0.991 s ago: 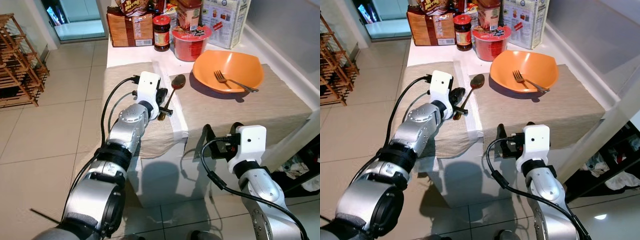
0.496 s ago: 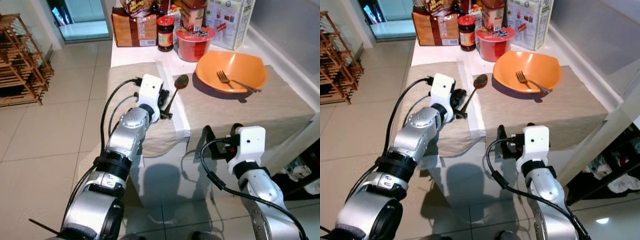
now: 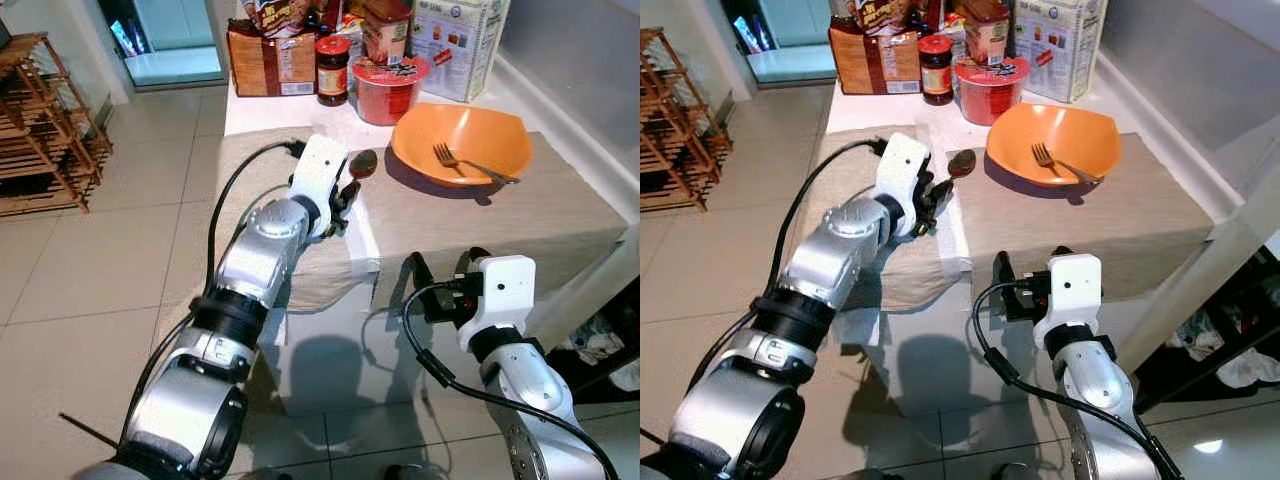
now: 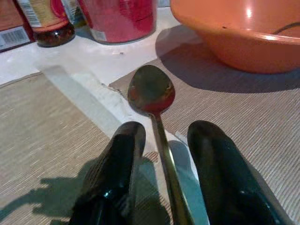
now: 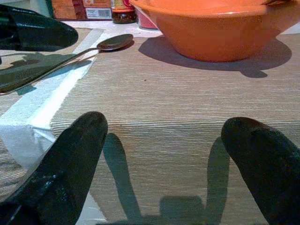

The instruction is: Setting the table

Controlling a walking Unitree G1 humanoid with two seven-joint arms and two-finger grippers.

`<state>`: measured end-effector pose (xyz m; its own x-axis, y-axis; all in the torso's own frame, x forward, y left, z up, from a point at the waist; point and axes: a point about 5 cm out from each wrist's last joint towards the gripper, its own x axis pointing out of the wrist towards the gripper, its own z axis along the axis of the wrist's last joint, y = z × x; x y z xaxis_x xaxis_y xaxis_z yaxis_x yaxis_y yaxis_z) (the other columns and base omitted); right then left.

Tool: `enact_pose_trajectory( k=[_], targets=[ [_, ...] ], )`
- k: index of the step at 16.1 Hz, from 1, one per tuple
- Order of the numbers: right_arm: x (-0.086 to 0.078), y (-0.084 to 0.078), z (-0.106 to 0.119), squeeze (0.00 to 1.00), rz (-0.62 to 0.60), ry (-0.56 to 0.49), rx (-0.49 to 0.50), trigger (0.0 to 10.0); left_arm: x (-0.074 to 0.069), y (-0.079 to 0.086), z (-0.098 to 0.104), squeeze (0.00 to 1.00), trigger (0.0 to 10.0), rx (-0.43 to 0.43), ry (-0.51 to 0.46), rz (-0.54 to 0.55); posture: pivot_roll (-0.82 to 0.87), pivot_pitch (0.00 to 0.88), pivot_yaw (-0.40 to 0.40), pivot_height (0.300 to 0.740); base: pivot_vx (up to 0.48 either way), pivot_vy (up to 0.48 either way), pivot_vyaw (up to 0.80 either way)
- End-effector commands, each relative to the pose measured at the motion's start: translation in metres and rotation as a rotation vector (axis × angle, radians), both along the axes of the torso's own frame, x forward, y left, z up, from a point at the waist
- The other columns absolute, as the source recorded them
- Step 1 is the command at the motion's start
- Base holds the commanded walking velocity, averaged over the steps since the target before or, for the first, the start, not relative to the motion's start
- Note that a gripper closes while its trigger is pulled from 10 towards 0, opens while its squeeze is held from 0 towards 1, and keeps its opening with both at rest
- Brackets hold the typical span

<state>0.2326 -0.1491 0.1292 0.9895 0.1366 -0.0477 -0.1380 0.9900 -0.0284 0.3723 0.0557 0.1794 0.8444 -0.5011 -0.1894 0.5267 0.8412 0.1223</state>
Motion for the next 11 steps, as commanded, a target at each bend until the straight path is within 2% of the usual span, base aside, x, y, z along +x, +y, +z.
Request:
enact_pose_trajectory(
  k=[1,2,5,8,11],
  targets=[
    [0.000,0.002,0.001,0.00,-0.001,-0.002,0.010,10.0,0.002,0.001,0.000,1.00,10.0,0.034,0.020,-0.010,-0.12,0.019,0.068,0.740,0.000,0.000,0.00],
    [0.000,0.002,0.001,0.00,-0.002,-0.002,0.010,10.0,0.002,0.001,-0.001,1.00,10.0,0.041,0.023,-0.010,-0.12,0.019,0.068,0.740,0.000,0.000,0.00],
    [0.001,0.002,0.001,0.00,0.004,0.000,0.008,10.0,0.010,0.000,-0.001,1.00,10.0,0.147,0.060,-0.050,-0.12,0.017,0.063,0.740,0.000,0.000,0.00],
    [0.002,0.003,0.001,0.00,0.000,-0.004,0.010,10.0,0.023,0.006,0.012,1.00,10.0,0.149,0.057,-0.024,-0.12,0.017,0.073,0.740,0.000,0.000,0.00],
    [0.000,0.004,0.001,0.00,-0.002,-0.002,0.013,10.0,0.028,0.003,0.020,1.00,10.0,0.144,0.073,-0.024,-0.13,0.019,0.077,0.740,0.000,0.000,0.00]
  ],
)
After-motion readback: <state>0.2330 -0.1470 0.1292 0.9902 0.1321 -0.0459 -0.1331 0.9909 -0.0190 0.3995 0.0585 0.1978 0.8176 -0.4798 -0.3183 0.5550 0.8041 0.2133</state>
